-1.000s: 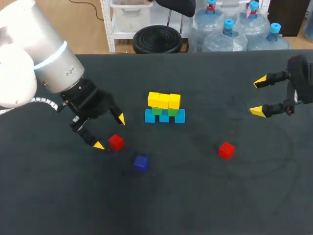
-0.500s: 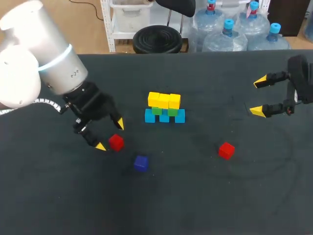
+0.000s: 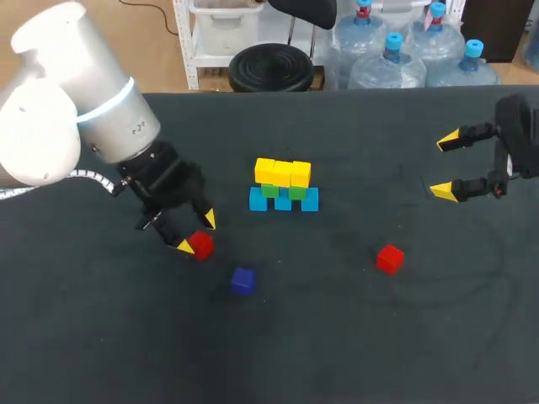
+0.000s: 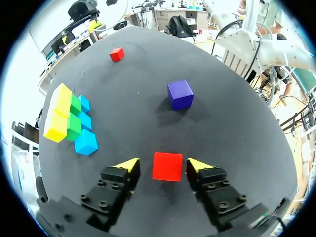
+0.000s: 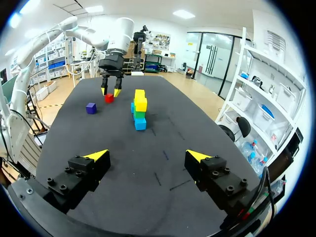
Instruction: Place the blue cubes, place green cubes on the blue cubes, place the yellow cubes on the green cubes, then place the red cubes on the yellow cubes, and place purple cube on the red cubes.
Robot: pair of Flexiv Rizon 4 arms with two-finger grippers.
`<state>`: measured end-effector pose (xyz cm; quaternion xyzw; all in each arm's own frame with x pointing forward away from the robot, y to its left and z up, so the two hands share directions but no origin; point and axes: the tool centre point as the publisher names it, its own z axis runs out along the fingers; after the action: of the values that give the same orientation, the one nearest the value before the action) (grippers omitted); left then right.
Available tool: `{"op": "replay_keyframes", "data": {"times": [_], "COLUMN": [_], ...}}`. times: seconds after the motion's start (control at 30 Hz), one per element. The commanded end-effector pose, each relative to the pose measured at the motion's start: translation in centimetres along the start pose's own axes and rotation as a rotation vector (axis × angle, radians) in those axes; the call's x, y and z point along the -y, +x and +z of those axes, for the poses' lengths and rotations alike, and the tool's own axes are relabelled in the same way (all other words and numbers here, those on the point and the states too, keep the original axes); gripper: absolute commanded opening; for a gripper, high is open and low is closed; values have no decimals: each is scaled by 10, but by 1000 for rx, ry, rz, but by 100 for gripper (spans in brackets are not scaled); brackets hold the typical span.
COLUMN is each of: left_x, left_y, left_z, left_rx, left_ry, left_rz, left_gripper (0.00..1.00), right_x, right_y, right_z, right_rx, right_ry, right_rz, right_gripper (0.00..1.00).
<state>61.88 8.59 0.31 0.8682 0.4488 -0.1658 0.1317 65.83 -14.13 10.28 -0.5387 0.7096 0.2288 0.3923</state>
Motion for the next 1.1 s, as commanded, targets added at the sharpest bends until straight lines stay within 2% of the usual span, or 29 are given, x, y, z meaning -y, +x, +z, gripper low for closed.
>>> {"op": "replay_keyframes", "data": {"times": [0.03,0.13,0.3,0.5,0.77,0.87,1.1], "left_x": [-3,-2,0,1,-4,-9,-33], "left_y": [1,2,3,0,-12,-18,-32], "left_z": [1,1,-1,-19,-69,-91,-140], "left_rx": [-4,-6,-9,-18,-53,-59,-54], "left_ry": [8,8,2,-18,-6,10,-89], "left_rz": [-2,-7,-21,-25,-31,-62,-135], "left_gripper": [44,34,0,0,0,0,0], "right_x": [0,0,0,0,0,0,0], "right_y": [0,0,0,0,0,0,0], "right_z": [1,1,1,1,1,1,1], "right_rx": [2,2,2,2,2,2,2], "right_ry": [1,1,1,1,1,1,1], "right_rz": [-1,-1,-1,-1,-1,-1,-1], "right_gripper": [100,100,100,100,100,100,100]}}
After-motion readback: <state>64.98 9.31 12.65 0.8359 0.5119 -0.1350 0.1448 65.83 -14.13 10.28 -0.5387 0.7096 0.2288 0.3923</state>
